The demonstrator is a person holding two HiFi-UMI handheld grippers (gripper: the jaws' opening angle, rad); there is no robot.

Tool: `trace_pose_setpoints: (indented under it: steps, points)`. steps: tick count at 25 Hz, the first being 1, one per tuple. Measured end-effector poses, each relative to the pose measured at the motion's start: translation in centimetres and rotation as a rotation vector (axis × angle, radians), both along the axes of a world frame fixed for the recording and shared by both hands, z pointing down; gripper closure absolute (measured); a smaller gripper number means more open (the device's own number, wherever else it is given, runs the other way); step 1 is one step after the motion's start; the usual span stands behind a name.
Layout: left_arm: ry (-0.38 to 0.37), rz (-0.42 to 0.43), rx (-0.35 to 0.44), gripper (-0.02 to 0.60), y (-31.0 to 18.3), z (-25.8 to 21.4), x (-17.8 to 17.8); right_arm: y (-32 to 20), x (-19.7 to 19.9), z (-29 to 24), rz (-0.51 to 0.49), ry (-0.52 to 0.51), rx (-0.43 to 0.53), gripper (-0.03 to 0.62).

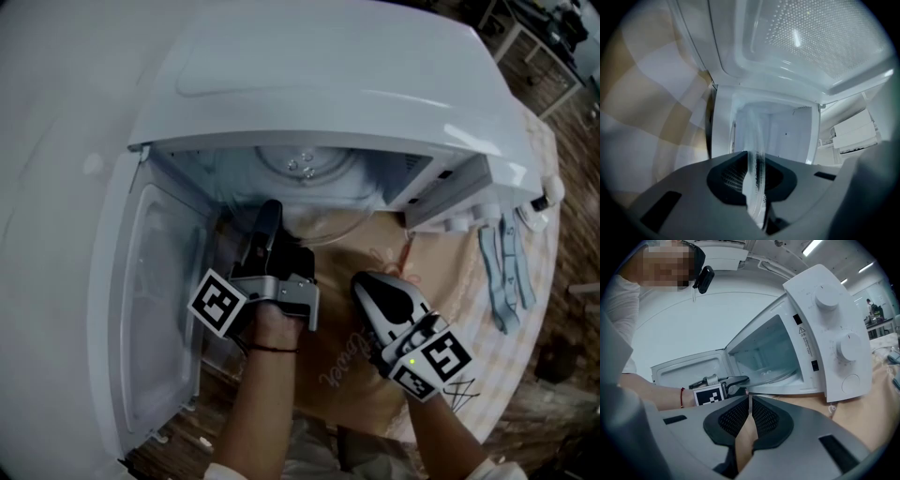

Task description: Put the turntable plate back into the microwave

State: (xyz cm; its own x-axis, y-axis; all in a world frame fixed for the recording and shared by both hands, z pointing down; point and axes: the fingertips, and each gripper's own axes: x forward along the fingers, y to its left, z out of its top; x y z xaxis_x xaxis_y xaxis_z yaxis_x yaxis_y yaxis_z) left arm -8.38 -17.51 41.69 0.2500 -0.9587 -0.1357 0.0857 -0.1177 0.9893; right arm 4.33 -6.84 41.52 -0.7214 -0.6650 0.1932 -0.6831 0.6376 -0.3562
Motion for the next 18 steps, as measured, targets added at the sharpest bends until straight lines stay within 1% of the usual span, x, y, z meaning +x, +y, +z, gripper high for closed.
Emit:
trace_pose_setpoints:
  steps: [5, 10, 18]
  points:
    - [0.015, -0.014, 0.005, 0.552, -1.2, -0.5, 0.2, 0.0, -0.3, 0.1, -0.006, -0.005, -0.007, 0.553]
    - [0.011, -0.040, -0.006, 0.554, -2.3, -0.8, 0.5, -0.2, -0.4, -0.4, -0.013, -0.015, -0.006, 0.553]
    - [-0.030, -0.086, -0.052, 0.554, -4.5, -0.6, 0.5, -0.4, 0.1, -0.6, -0.016, -0.022, -0.015, 0.553]
